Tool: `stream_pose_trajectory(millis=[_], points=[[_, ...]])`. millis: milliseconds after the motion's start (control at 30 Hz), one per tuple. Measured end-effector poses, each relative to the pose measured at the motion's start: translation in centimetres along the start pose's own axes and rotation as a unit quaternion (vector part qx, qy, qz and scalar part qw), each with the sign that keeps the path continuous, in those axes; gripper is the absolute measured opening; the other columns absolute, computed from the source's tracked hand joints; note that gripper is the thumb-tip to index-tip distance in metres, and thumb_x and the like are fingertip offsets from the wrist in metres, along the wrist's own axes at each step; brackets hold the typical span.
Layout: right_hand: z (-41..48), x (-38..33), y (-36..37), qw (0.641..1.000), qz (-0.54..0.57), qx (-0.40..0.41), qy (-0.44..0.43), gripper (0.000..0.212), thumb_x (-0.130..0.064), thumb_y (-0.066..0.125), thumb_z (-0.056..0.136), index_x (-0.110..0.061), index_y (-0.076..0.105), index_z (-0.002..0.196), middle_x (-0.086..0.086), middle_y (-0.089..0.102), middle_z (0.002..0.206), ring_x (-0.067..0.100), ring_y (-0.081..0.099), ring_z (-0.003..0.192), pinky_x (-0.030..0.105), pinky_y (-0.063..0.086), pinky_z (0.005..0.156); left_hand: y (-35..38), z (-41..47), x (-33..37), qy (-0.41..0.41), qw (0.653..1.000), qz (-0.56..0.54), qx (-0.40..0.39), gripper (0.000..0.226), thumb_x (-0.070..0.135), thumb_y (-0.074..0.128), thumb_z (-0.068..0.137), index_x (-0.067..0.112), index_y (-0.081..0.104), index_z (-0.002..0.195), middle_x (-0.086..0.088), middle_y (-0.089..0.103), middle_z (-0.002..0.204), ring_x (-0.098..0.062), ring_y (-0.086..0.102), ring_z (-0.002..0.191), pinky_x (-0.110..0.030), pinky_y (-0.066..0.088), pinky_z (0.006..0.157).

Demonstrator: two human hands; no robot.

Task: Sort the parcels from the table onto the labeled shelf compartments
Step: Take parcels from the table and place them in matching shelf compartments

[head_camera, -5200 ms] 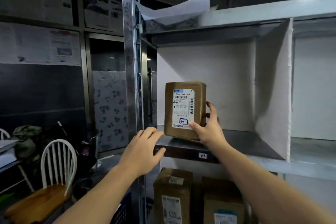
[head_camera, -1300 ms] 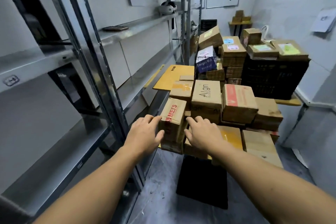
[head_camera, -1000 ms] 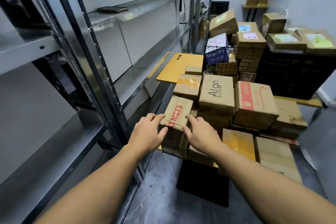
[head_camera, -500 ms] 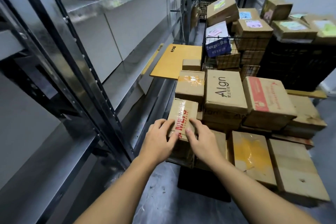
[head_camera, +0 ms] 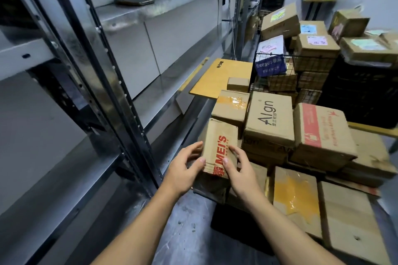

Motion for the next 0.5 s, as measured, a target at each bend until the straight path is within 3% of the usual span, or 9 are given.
stream_pose_trajectory(millis=[167, 333, 500], points=[[-0.7, -1.5, -2.4, 0.996, 0.069, -0.033, -0.034, 0.041, -0.012, 0.057, 0.101, -0.039, 0.05, 0.131, -0.007, 0.057, 0.137, 0.015, 0.054, 0.129, 0.048, 0.044, 0.111, 0.1, -0.7, 0.3, -0.038, 0.996, 0.019, 0.083, 0.041, 0.046, 0.062, 0.08, 0.052, 0.052, 0.119, 0.018, 0.056, 0.119, 0.01, 0.056, 0.106, -0.009, 0.041, 0.089], [-2.3, -1.6, -5.1, 0.988, 0.128, -0.071, -0.043, 0.043, -0.012, 0.055, 0.102, -0.044, 0.054, 0.129, -0.018, 0.058, 0.132, 0.007, 0.059, 0.123, 0.041, 0.05, 0.106, 3.2, -3.2, 1.0, -0.105, 0.992, -0.011, 0.069, 0.073, 0.071, 0.055, 0.074, 0.038, 0.047, 0.139, 0.01, 0.052, 0.136, -0.004, 0.049, 0.125, -0.032, 0.038, 0.108], [-2.8, -1.5, -7.3, 0.99, 0.092, -0.099, -0.048, 0.04, -0.02, 0.053, 0.103, -0.048, 0.058, 0.131, -0.009, 0.055, 0.139, 0.011, 0.057, 0.125, 0.044, 0.048, 0.108, 4.5, -5.6, 3.1, -0.091, 0.986, -0.068, 0.125, 0.045, 0.05, 0.06, 0.081, 0.046, 0.052, 0.125, 0.015, 0.059, 0.127, 0.0, 0.056, 0.116, -0.032, 0.045, 0.103]])
Point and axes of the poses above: each hand's wrist, its own z-axis towards the middle knuckle, its own y-axis out of the palm, x = y × z, the point moved 6 cm from there along z, towards the middle knuckle
